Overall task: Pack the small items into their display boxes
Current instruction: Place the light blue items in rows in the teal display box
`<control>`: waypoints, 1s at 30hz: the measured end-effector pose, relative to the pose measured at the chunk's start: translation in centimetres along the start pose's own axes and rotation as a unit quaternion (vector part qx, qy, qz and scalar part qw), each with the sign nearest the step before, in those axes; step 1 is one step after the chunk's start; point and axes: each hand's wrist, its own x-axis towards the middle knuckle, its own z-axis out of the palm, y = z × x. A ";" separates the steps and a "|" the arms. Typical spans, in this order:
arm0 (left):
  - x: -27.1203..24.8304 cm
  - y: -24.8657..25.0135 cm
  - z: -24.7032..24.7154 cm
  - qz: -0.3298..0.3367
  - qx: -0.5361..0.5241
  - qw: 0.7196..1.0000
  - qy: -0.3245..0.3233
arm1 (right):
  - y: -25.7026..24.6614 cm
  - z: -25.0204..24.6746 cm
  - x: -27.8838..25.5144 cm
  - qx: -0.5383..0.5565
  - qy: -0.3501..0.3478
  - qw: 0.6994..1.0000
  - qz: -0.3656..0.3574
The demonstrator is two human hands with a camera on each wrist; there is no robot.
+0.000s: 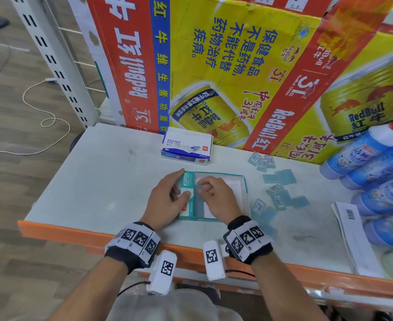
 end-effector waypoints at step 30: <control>-0.1 -0.2 0.1 -0.008 0.007 1.000 -0.007 | 0.5 -5.4 -1.7 -0.002 0.039 0.998 -0.044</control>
